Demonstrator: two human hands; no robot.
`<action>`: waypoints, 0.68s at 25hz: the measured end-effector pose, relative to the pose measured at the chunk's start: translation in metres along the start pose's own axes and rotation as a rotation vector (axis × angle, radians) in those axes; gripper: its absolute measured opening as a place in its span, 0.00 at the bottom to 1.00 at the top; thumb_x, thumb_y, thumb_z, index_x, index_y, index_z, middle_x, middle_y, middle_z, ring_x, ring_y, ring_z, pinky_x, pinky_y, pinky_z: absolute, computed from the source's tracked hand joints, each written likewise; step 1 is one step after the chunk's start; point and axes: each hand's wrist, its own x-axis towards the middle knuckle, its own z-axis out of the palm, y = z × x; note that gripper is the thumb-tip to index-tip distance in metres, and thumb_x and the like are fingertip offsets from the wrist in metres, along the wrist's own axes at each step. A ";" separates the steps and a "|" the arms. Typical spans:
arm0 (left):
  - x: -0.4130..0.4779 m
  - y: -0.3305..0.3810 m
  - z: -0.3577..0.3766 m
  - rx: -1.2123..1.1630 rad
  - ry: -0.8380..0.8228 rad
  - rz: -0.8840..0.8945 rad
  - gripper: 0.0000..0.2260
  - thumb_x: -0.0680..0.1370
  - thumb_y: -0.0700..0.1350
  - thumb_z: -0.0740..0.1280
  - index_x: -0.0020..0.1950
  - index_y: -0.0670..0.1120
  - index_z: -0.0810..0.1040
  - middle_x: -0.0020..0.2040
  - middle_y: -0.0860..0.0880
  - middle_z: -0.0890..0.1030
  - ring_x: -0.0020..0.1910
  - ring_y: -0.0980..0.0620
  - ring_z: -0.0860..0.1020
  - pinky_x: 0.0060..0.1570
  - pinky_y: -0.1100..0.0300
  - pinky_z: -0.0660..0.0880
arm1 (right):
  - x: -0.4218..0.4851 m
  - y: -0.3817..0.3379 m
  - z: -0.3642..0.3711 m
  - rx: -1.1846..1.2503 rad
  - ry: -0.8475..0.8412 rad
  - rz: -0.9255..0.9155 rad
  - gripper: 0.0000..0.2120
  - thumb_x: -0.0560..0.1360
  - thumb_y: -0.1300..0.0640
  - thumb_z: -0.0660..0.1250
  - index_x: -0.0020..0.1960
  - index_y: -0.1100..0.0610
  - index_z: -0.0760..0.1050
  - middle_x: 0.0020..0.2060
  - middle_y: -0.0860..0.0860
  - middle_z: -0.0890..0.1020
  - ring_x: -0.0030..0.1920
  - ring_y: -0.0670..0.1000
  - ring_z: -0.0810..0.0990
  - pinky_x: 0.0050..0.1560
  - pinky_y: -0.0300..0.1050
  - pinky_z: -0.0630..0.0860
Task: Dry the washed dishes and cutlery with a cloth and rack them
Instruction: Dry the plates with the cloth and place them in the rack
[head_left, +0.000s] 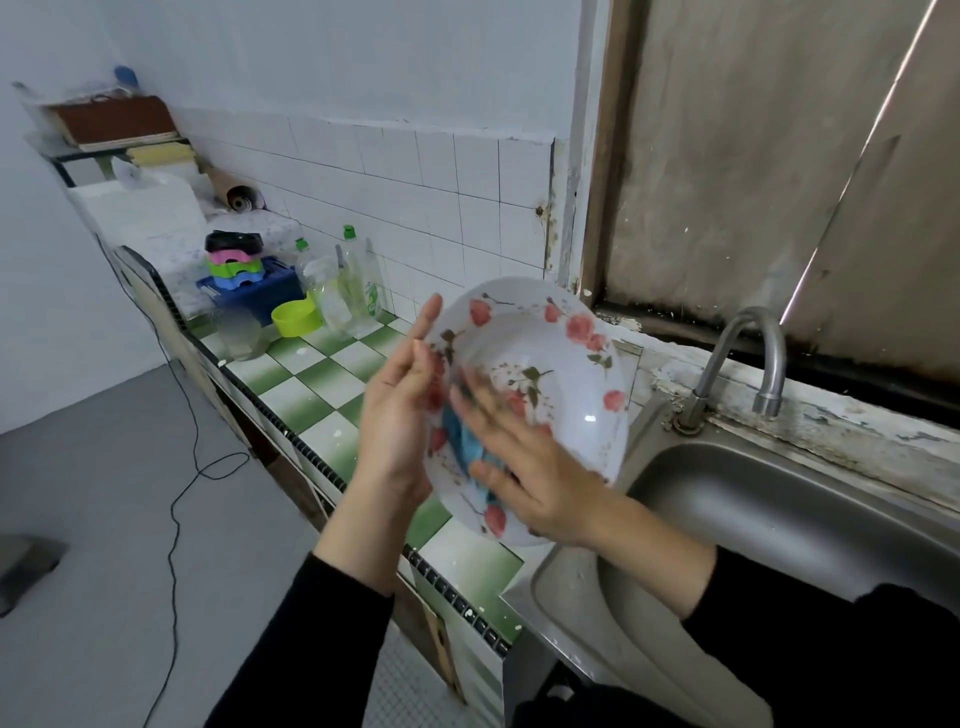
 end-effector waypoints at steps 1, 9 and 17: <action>0.001 0.006 -0.005 0.026 0.027 0.021 0.17 0.83 0.42 0.55 0.70 0.48 0.72 0.61 0.46 0.81 0.61 0.48 0.79 0.62 0.52 0.75 | -0.016 0.012 0.001 -0.095 -0.046 -0.060 0.26 0.83 0.48 0.50 0.79 0.53 0.48 0.78 0.53 0.49 0.79 0.53 0.47 0.78 0.51 0.50; -0.010 -0.004 0.013 0.158 -0.147 0.035 0.19 0.79 0.46 0.58 0.69 0.47 0.72 0.58 0.50 0.82 0.59 0.49 0.79 0.59 0.55 0.76 | 0.012 0.041 -0.036 -0.112 0.433 0.174 0.25 0.83 0.56 0.55 0.76 0.60 0.51 0.77 0.49 0.46 0.77 0.59 0.43 0.77 0.45 0.51; 0.001 0.018 -0.006 0.147 -0.042 0.022 0.14 0.82 0.43 0.57 0.64 0.51 0.76 0.65 0.46 0.78 0.61 0.47 0.78 0.60 0.52 0.76 | -0.032 0.055 -0.008 -0.250 0.265 0.060 0.25 0.81 0.52 0.60 0.75 0.47 0.57 0.76 0.55 0.60 0.78 0.54 0.53 0.70 0.66 0.65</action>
